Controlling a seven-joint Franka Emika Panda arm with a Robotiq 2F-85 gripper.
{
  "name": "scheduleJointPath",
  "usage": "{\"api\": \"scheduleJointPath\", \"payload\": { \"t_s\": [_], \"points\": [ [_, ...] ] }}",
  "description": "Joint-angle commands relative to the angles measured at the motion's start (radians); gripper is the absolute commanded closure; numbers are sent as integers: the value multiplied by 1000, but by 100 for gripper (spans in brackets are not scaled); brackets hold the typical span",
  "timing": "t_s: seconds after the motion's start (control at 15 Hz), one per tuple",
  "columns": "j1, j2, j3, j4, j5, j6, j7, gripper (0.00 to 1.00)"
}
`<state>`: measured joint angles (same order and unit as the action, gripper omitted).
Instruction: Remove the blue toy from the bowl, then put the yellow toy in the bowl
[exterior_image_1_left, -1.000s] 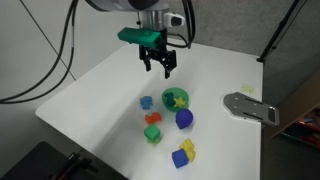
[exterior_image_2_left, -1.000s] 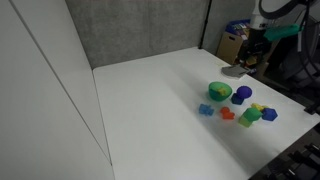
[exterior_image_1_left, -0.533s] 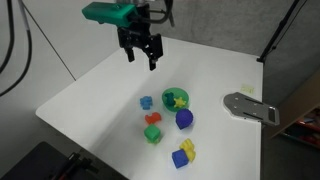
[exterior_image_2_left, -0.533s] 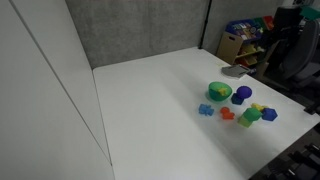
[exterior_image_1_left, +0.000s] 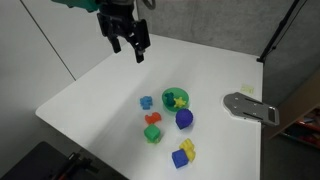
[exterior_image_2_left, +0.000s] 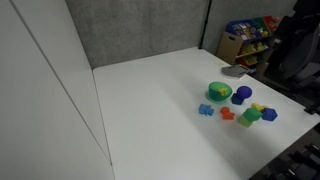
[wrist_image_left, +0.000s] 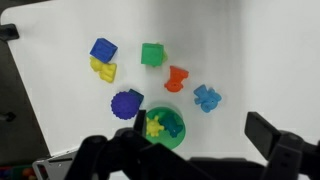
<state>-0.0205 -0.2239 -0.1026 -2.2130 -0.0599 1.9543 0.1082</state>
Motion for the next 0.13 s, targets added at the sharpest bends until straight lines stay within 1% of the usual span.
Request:
{"api": "scheduleJointPath", "payload": {
  "t_s": [0.0, 0.07],
  "points": [
    [-20, -4, 19, -2, 5, -2, -4, 0],
    [-20, -6, 19, -5, 5, -2, -4, 0]
  ]
}}
